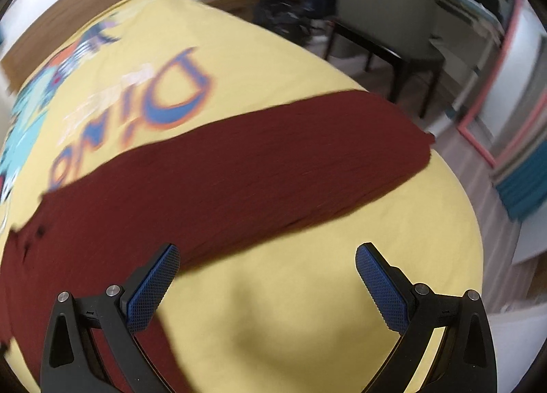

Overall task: Fold small clothes
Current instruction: 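Grasp the sweater sleeve cuff nearest the right tool with the right tool, then fold the held sleeve across the sweater body with the right tool, release, then grasp the other sleeve cuff with the left tool, then fold the held sleeve across the sweater body with the left tool, release, then regrasp the folded sleeve cuff with the left tool and straighten it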

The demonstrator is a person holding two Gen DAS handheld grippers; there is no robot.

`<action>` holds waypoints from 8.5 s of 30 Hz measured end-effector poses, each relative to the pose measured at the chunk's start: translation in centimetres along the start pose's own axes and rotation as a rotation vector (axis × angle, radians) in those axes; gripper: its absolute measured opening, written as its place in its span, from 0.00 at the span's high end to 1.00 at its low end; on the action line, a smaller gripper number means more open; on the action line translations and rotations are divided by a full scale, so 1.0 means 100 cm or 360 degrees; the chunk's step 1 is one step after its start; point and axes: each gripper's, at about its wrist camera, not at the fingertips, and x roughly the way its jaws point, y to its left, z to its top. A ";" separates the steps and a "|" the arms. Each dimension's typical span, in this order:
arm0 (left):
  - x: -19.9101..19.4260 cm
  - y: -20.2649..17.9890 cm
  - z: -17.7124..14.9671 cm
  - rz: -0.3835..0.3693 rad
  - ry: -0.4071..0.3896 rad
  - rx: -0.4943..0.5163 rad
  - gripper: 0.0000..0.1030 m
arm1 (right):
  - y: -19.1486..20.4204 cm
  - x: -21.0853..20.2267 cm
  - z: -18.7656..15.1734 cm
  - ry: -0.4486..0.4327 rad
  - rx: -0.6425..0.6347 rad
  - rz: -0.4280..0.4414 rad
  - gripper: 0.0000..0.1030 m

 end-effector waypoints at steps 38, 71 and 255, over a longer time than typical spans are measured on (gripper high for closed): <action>0.039 -0.011 -0.004 -0.0028 0.0094 0.0093 0.01 | -0.106 0.130 0.092 0.0453 0.0458 0.0041 0.00; 0.013 0.030 0.007 -0.0176 -0.0047 -0.0023 0.02 | 0.062 -0.084 0.083 -0.0220 -0.0213 0.0542 0.88; 0.082 -0.017 0.067 -0.0533 0.0090 0.0183 0.89 | 0.152 -0.004 -0.066 0.0295 -0.0648 0.0238 0.00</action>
